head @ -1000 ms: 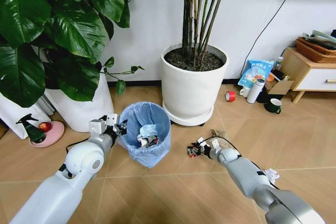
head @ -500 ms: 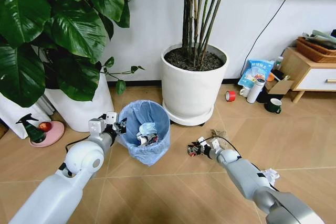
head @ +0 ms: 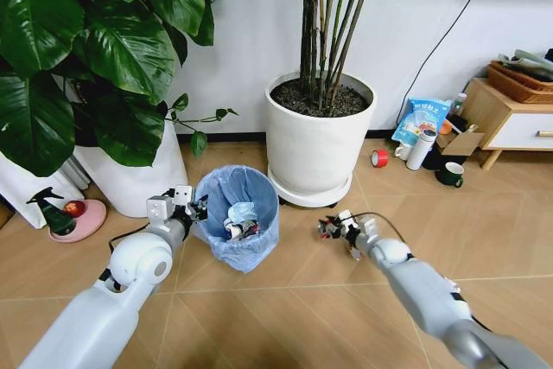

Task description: Pick up the trash bin and place the garbage on the floor into it.

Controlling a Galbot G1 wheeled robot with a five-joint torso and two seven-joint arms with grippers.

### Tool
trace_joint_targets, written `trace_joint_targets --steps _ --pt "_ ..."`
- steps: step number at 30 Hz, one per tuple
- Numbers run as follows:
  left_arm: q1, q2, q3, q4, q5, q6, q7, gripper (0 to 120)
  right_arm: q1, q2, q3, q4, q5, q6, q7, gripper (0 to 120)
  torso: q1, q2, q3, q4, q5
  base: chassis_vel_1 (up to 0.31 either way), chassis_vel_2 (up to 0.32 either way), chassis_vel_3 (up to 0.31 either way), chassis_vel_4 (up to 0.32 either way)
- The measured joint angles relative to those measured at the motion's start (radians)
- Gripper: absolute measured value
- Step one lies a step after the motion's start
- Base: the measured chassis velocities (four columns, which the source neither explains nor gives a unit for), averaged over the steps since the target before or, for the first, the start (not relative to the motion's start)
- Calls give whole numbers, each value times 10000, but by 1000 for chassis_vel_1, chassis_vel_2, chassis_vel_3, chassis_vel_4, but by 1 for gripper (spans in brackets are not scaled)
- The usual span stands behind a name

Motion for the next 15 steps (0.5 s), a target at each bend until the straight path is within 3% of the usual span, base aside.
trace_joint_targets --steps 3,4,6,15 --pt "0 -77 56 68 83 33 1 0 -405 -493 306 1415 268 -365 234 25 0 0 -1 0 -7 0 0 0 0" --pt "3 -150 132 117 139 65 2 0 -842 -1051 525 3186 693 -782 588 25 0 0 -1 -2 -2 0 0 0 0" --pt "48 -176 187 134 195 77 6 0 -987 -1388 595 4298 989 -1028 852 25 0 1 -2 -1 -6 0 0 0 0" --pt "-148 -263 666 390 104 288 41 0 -287 -1928 218 7801 2415 -1923 1800 25 -1 1 -1 2 -5 0 0 0 0"
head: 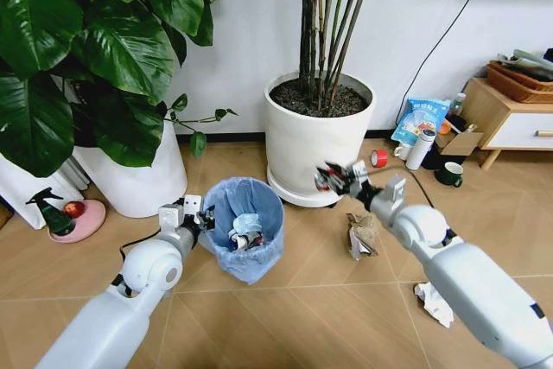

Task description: Pick up the trash bin and place the garbage on the floor into it.

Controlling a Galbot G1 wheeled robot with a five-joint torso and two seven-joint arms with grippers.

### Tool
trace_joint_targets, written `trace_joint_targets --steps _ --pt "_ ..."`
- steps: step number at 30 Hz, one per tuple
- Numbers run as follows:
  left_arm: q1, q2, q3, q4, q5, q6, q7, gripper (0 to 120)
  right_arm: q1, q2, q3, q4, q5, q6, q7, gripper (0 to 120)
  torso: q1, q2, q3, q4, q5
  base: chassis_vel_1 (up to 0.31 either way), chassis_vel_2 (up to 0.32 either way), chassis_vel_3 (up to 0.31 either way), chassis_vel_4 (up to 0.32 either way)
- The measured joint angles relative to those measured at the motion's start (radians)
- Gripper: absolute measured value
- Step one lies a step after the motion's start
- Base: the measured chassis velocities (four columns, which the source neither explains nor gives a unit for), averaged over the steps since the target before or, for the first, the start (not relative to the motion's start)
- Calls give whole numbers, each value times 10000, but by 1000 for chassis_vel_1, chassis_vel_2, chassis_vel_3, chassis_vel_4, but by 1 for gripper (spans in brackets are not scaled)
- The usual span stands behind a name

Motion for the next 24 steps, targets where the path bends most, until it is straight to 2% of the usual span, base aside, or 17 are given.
trace_joint_targets --steps 7,11,15,17,18,19,24 --pt "-417 -173 289 317 -227 142 1 0 485 48 -1067 1065 599 -477 265 25 0 0 1 1 3 0 0 0 0" --pt "-563 -255 431 393 -291 188 -10 0 505 -45 -2064 1579 680 -620 288 25 0 0 1 -1 2 0 0 0 0" --pt "-581 -276 465 394 -300 192 -12 0 487 -102 -2379 1728 672 -813 278 25 0 0 1 0 0 0 0 0 0" --pt "-595 -296 470 394 -302 192 -17 0 500 -113 -2643 1717 540 -955 253 36 0 0 1 -2 0 0 0 0 0" --pt "-595 -296 470 394 -302 192 -17 0 500 -113 -2643 1717 540 -955 253 36 0 0 1 -2 0 0 0 0 0" --pt "-596 -299 469 391 -305 193 -17 0 525 -97 -2692 1656 525 -970 256 43 0 0 1 -1 1 0 0 0 0" --pt "-597 -304 446 386 -307 191 -17 0 580 -58 -2739 1486 484 -962 256 58 0 0 1 0 1 0 0 0 0"
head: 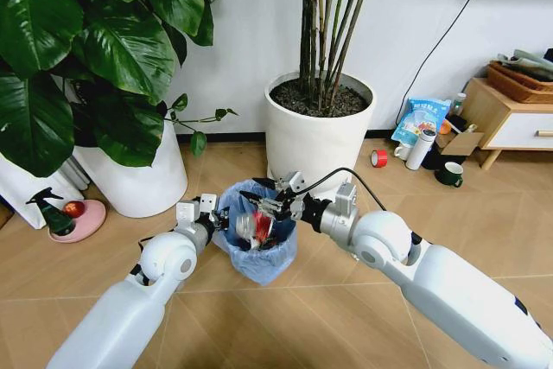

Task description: Pick up the trash bin and place the garbage on the floor into it.

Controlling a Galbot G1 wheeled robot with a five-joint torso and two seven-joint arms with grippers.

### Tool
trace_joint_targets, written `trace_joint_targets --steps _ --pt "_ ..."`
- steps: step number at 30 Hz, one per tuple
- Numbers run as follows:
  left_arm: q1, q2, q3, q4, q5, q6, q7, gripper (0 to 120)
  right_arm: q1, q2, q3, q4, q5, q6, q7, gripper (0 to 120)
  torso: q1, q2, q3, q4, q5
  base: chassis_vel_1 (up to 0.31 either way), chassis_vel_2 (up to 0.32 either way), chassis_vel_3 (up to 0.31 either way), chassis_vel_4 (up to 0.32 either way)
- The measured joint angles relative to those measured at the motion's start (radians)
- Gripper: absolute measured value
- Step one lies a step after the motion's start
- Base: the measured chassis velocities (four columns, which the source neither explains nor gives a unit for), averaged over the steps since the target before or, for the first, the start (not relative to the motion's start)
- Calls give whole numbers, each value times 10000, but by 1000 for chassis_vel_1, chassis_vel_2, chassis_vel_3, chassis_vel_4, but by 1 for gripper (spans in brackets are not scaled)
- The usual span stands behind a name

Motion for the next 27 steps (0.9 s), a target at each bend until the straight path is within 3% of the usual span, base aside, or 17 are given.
trace_joint_targets --steps 3,9,10,16,19,21,26,27 --pt "26 -19 -76 28 13 -5 0 0 -58 121 207 -166 -35 32 688 75 0 0 0 0 -1 0 0 0 0" --pt "179 22 -266 28 55 -22 4 0 -418 160 796 -452 -10 26 2117 90 0 0 0 1 1 0 0 0 0" --pt "370 102 -484 -129 69 -28 4 0 -754 73 1239 -718 37 21 2595 98 0 0 1 -2 -2 0 0 0 0" --pt "728 308 -948 -553 72 -89 -139 0 -1725 -70 2431 -1501 122 -98 2938 100 0 0 0 4 4 0 0 0 0" --pt "679 331 -943 -634 52 -108 -179 0 -2414 -90 3356 -2769 142 -207 3002 100 0 0 0 -6 -4 0 0 0 0" --pt "665 332 -918 -645 52 -114 -179 0 -2460 -53 3445 -3229 120 -214 3001 100 0 0 -1 -6 7 0 0 0 0" --pt "679 343 -832 -704 57 -138 -175 0 -2079 442 3362 -6233 -135 54 2959 100 0 0 1 -2 6 0 0 0 0" --pt "679 343 -832 -704 57 -138 -175 0 -2079 442 3362 -6233 -135 54 2959 100 0 0 1 -2 6 0 0 0 0"
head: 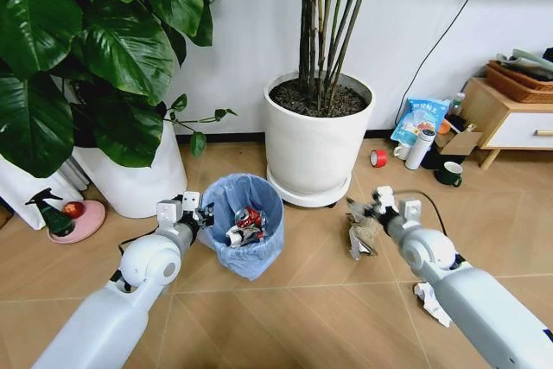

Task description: Pick up the trash bin and place the garbage on the floor into it.

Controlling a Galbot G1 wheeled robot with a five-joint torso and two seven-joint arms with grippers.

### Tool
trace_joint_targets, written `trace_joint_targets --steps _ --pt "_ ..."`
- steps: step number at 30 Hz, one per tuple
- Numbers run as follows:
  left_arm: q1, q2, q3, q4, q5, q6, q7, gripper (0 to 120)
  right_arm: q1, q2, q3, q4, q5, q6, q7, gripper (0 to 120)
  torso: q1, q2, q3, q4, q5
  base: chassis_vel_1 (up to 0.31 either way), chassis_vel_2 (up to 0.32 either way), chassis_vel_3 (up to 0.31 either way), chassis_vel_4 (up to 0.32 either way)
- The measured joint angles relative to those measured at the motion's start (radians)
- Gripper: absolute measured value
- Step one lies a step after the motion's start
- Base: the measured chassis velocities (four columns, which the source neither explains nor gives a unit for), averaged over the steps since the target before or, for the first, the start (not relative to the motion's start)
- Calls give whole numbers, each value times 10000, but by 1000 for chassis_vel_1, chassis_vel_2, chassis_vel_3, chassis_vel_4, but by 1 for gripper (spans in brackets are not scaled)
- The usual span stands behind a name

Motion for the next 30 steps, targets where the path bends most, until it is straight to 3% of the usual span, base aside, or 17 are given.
trace_joint_targets --steps 2,9,25,30 --pt "26 35 9 -23 -1 -5 0 0 229 182 -118 -815 29 48 -92 100 0 0 0 3 -12 0 0 0 0" --pt "-13 101 101 4 -23 -42 30 0 894 866 -335 -3182 -325 400 -644 100 1 0 0 0 0 0 0 0 0" --pt "-107 50 237 115 -11 -93 33 0 2212 2276 -656 -5651 -1336 1229 -1939 100 0 0 -1 3 -7 0 0 0 0" --pt "-121 65 228 113 -15 -100 25 0 2350 2523 -662 -6193 -1498 1391 -2120 82 0 0 -1 2 -9 0 0 0 0"
